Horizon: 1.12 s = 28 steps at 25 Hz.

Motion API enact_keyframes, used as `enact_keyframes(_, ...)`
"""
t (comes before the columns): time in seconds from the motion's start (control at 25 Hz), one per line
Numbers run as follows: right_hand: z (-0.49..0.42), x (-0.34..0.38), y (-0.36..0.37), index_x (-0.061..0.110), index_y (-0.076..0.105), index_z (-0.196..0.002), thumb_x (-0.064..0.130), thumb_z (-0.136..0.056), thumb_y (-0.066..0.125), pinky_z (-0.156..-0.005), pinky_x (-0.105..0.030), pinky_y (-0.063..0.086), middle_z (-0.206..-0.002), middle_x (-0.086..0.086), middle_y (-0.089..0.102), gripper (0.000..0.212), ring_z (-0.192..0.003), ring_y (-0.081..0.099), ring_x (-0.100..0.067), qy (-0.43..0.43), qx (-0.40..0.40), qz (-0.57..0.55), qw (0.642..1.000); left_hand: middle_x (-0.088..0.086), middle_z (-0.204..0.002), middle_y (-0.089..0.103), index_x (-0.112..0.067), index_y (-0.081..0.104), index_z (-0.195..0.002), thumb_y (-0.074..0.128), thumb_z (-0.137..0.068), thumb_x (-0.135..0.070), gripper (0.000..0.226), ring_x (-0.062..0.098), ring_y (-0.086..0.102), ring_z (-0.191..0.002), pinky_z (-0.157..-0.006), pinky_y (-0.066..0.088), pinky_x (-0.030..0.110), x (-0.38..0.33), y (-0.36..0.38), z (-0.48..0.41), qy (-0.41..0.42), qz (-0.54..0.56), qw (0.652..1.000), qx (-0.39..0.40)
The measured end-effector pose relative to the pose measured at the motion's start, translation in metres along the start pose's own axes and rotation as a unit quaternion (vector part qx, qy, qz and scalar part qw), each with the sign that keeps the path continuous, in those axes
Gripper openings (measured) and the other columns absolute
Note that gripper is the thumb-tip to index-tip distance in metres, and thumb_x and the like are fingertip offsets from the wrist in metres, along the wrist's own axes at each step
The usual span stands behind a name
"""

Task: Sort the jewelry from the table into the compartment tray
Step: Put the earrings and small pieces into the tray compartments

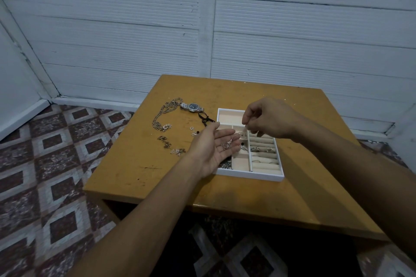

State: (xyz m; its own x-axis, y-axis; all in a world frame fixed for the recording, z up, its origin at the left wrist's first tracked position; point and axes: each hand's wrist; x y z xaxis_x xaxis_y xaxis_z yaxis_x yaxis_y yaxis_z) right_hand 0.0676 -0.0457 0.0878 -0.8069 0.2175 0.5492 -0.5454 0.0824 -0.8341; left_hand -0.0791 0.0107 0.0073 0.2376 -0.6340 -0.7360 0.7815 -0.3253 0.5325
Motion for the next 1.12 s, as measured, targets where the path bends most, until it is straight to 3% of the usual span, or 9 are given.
enact_keyframes(0.2, 0.007, -0.004, 0.004, 0.008, 0.071, -0.087, 0.001, -0.083, 0.064, -0.056, -0.023, 0.054, -0.077, -0.007, 0.071, 0.011, -0.061, 0.063, -0.012, 0.003, -0.002, -0.014, 1.000, 0.021, -0.097, 0.070, 0.004, 0.062, -0.103, 0.039, -0.101, -0.031, 0.042, 0.031, 0.066, -0.089, -0.081, 0.057, 0.039, 0.009, 0.009, 0.004, 0.024, -0.082, 0.996, 0.002)
enact_keyframes(0.48, 0.020, -0.019, 0.009, 0.013, 0.071, -0.082, 0.002, -0.083, 0.064, -0.062, -0.031, 0.055, -0.067, 0.000, 0.067, 0.013, -0.057, 0.061, -0.014, 0.014, -0.003, -0.026, 1.000, 0.015, -0.090, 0.072, -0.004, 0.065, -0.089, 0.041, -0.100, -0.032, 0.038, 0.028, 0.069, -0.085, -0.090, 0.055, 0.046, 0.022, 0.017, 0.003, 0.072, -0.175, 0.982, -0.014)
enact_keyframes(0.64, 0.023, -0.024, 0.011, 0.010, 0.071, -0.085, 0.000, -0.082, 0.063, -0.066, -0.034, 0.057, -0.070, -0.002, 0.067, 0.013, -0.063, 0.064, -0.019, 0.016, -0.008, -0.038, 0.999, 0.012, -0.088, 0.074, -0.006, 0.067, -0.089, 0.042, -0.100, -0.033, 0.038, 0.026, 0.070, -0.088, -0.092, 0.054, 0.045, 0.025, 0.020, 0.003, 0.092, -0.207, 0.974, -0.017)
enact_keyframes(0.84, 0.023, -0.026, 0.014, 0.010, 0.071, -0.081, -0.001, -0.080, 0.063, -0.059, -0.025, 0.055, -0.069, -0.004, 0.070, 0.014, -0.061, 0.068, -0.017, 0.011, -0.009, -0.054, 0.998, 0.010, -0.082, 0.074, -0.008, 0.068, -0.087, 0.041, -0.099, -0.034, 0.039, 0.025, 0.067, -0.085, -0.092, 0.052, 0.048, 0.025, 0.024, 0.006, 0.107, -0.232, 0.967, -0.017)
enact_keyframes(1.0, 0.025, -0.026, 0.019, 0.011, 0.070, -0.076, -0.002, -0.078, 0.063, -0.058, -0.023, 0.055, -0.064, -0.004, 0.069, 0.015, -0.057, 0.069, -0.015, 0.013, -0.005, -0.069, 0.998, 0.009, -0.079, 0.075, -0.013, 0.070, -0.080, 0.041, -0.100, -0.035, 0.041, 0.025, 0.070, -0.087, -0.087, 0.054, 0.042, 0.025, 0.024, 0.010, 0.117, -0.248, 0.962, -0.016)
enact_keyframes(1.12, 0.025, -0.026, 0.025, 0.012, 0.069, -0.073, -0.003, -0.077, 0.062, -0.061, -0.027, 0.057, -0.063, -0.004, 0.069, 0.017, -0.060, 0.070, -0.019, 0.021, -0.007, -0.080, 0.997, 0.012, -0.079, 0.070, -0.013, 0.070, -0.077, 0.042, -0.098, -0.034, 0.041, 0.027, 0.066, -0.086, -0.088, 0.051, 0.042, 0.025, 0.024, 0.012, 0.115, -0.244, 0.963, -0.017)
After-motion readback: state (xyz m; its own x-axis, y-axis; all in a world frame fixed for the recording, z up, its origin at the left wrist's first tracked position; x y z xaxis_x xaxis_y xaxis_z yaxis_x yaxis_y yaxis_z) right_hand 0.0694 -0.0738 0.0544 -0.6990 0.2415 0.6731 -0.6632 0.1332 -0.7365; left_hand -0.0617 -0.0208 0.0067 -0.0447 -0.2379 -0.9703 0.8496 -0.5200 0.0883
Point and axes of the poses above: each hand's wrist, its own z-axis away from the middle knuckle, its own y-axis out of the palm, x = y × z
